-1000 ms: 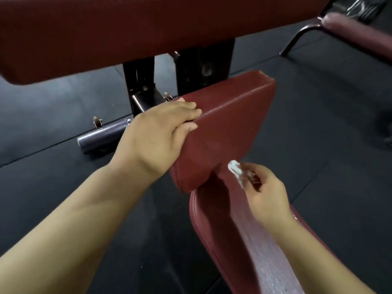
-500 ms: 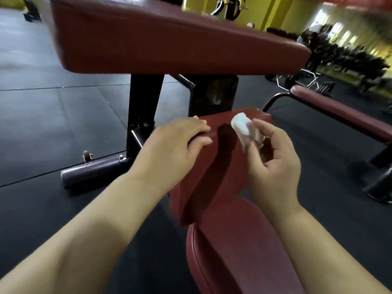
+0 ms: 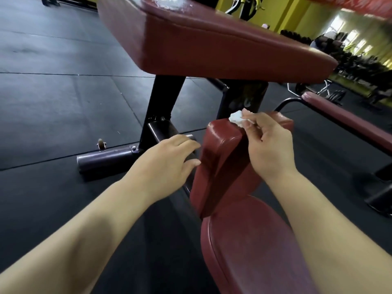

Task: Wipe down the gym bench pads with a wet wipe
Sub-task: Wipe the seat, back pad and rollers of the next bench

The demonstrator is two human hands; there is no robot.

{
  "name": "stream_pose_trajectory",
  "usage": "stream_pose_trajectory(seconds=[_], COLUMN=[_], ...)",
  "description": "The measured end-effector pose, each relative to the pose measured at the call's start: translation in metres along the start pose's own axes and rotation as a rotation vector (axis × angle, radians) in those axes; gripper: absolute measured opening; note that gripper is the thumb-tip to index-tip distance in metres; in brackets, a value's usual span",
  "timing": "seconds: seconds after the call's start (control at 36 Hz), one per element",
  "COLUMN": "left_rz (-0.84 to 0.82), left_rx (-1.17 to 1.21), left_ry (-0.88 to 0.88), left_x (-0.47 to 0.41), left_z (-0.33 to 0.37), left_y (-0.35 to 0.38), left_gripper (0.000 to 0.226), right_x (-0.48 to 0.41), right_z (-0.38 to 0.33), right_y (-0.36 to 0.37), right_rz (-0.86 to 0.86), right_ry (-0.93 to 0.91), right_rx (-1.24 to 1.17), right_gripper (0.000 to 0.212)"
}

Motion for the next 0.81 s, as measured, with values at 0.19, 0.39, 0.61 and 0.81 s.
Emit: stream_pose_trajectory(seconds=[0.19,0.39,0.61,0.81], left_rz=[-0.078,-0.135,-0.196,-0.223], left_rx=[-0.068,-0.106,-0.146,-0.147], left_ry=[-0.073,-0.151,-0.186,-0.175], left_x=[0.015,0.036,0.058,0.063], left_z=[-0.011,-0.034,-0.042,-0.036], left_y=[0.007,0.009,0.014,0.014], left_gripper=[0.036,0.032,0.032,0.032], right_x=[0.026,0.054,0.105,0.138], right_z=[-0.024,0.002,0.034,0.069], right_y=[0.029,0.057,0.069,0.07], right_rz=[-0.215,-0.167,-0.431,-0.701], right_ry=[-0.562,-0.834,-0.958,-1.028], right_rx=[0.079,0.6,0.694,0.679], right_gripper=[0.016,0.019,0.03,0.042])
Point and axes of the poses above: each hand's wrist, its own x-axis away from the middle knuckle, its own y-axis out of the palm, z = x × y, the point moved 1 cm from there along -x, towards the middle knuckle, and after that the axes turned 10 degrees about -x, right-handed, at the moved point
